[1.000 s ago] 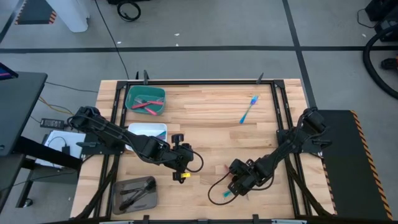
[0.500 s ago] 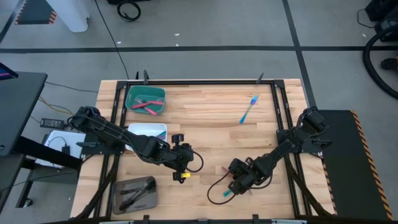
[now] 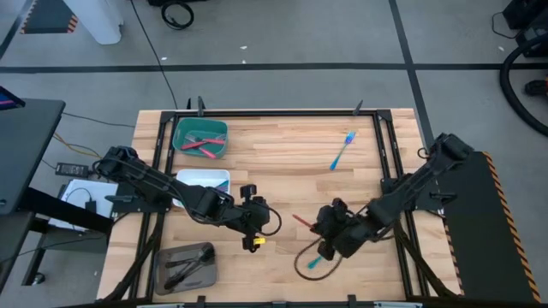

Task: Sort silverware by color (type)
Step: Put the pink fork into the green bin

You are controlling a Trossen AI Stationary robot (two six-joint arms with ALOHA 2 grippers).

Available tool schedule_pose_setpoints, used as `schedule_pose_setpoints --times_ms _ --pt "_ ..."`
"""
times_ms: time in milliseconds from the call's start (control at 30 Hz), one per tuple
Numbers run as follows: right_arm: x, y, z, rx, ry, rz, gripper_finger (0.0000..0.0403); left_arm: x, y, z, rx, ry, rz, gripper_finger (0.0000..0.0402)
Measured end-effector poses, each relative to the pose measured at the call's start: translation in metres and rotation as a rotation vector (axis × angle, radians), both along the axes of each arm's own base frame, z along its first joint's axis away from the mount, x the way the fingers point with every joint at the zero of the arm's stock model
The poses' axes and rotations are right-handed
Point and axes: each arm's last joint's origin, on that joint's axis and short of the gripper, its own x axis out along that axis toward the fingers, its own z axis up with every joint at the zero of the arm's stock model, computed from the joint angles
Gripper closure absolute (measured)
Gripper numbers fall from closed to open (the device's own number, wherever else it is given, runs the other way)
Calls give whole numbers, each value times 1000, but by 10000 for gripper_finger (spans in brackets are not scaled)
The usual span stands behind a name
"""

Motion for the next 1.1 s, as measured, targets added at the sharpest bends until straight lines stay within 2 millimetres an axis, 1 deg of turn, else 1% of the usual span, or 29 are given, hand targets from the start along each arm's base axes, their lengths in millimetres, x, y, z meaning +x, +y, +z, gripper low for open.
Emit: schedule_pose_setpoints --times_ms 100,200,300,400,467,567,700,767,867,1100 --pt "-11 3 29 -111 -122 60 365 4 -2 4 -8 -60 -17 287" --pt "-25 8 64 -239 -295 103 365 10 -4 11 -7 -145 -50 287" --pt "-36 16 83 -373 -417 138 365 17 -7 20 -10 -256 -82 287" --pt "-44 28 93 -473 -500 174 365 24 -10 29 -4 -372 -110 287" --pt "-43 40 91 -518 -520 211 365 27 -11 34 5 -429 -130 287" --pt "-38 57 80 -577 -523 268 365 33 -12 41 -37 -530 -150 287" --pt "-28 70 68 -628 -528 268 365 40 -15 43 -86 -606 -220 287" --pt "-24 72 68 -647 -540 269 365 42 -16 43 -91 -617 -270 287" --pt "-21 71 75 -616 -576 258 365 43 -19 42 -113 -628 -326 287" --pt "-19 70 74 -589 -578 249 364 43 -21 45 -74 -664 -391 287"
